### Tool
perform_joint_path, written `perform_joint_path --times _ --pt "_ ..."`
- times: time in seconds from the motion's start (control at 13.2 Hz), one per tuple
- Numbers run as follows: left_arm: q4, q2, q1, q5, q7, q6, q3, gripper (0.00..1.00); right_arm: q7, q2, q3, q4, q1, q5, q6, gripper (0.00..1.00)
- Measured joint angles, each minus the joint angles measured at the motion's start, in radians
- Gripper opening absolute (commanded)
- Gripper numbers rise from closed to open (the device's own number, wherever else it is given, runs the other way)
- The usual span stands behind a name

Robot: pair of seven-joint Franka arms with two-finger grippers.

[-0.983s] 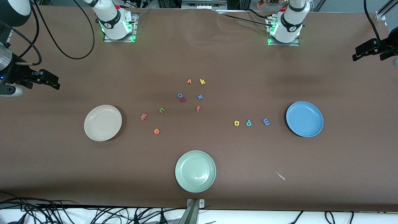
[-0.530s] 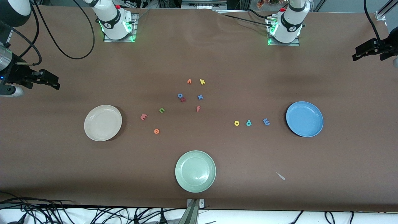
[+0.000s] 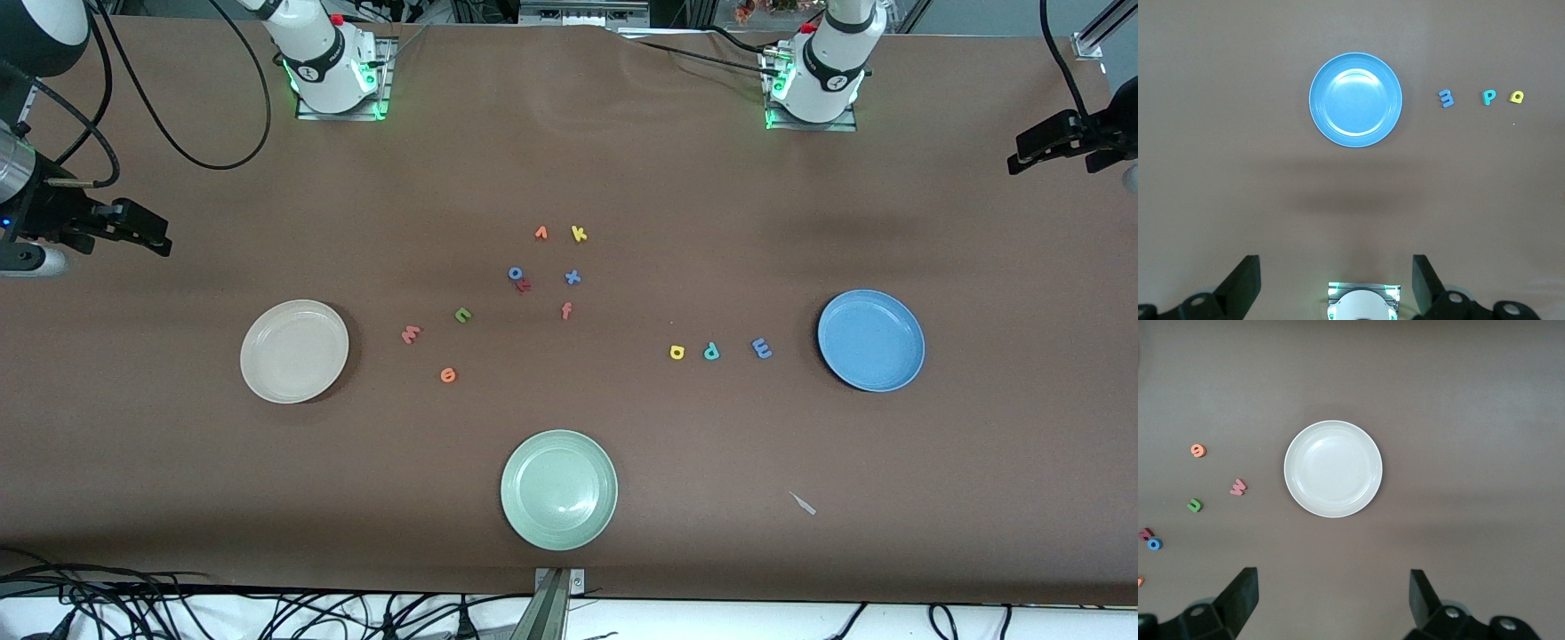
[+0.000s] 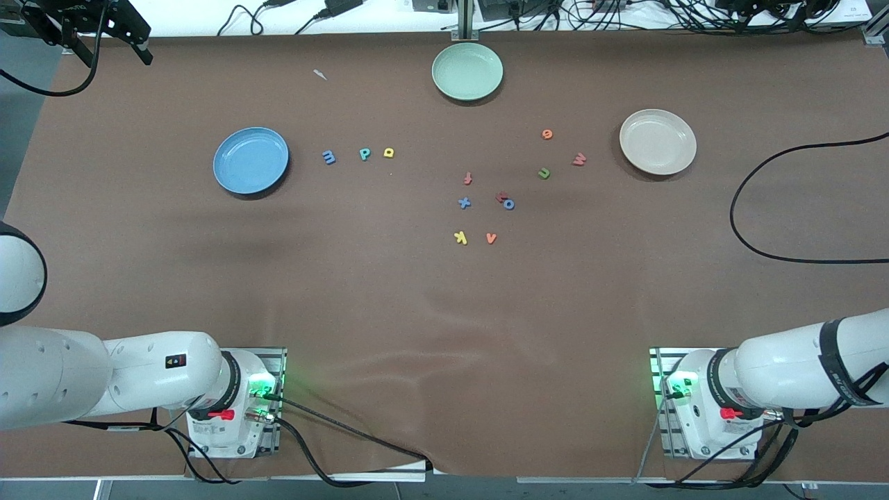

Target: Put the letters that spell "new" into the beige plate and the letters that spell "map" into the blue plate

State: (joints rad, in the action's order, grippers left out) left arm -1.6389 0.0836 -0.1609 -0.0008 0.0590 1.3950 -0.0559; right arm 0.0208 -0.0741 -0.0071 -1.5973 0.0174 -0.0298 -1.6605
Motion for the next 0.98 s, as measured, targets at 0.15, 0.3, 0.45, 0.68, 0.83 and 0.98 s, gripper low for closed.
perform_joint_path --times 0.15,0.3,0.45,0.68,0.83,0.98 --pt "0.000 0.000 0.000 0.000 0.000 0.000 0.000 1.00 0.000 0.000 0.000 0.000 0.000 0.000 0.000 1.00" --pt "0.000 0.000 0.000 0.000 0.000 0.000 -0.002 1.00 0.000 0.000 0.000 0.000 0.000 0.000 0.000 1.00" --pt "0.000 0.000 0.000 -0.003 0.000 0.000 -0.004 1.00 0.000 0.000 0.000 0.000 0.000 0.000 0.000 1.00" --pt "0.002 0.000 0.001 -0.039 0.000 0.000 -0.011 1.00 0.000 0.000 0.000 0.000 0.000 0.000 0.000 1.00" --pt "0.004 0.000 0.002 -0.042 0.001 0.000 -0.011 1.00 0.000 0.000 0.000 0.000 0.000 0.000 0.000 1.00" --pt "0.004 -0.001 0.043 -0.043 0.002 0.000 0.028 1.00 0.000 0.000 0.000 0.000 0.000 0.000 0.000 1.00"
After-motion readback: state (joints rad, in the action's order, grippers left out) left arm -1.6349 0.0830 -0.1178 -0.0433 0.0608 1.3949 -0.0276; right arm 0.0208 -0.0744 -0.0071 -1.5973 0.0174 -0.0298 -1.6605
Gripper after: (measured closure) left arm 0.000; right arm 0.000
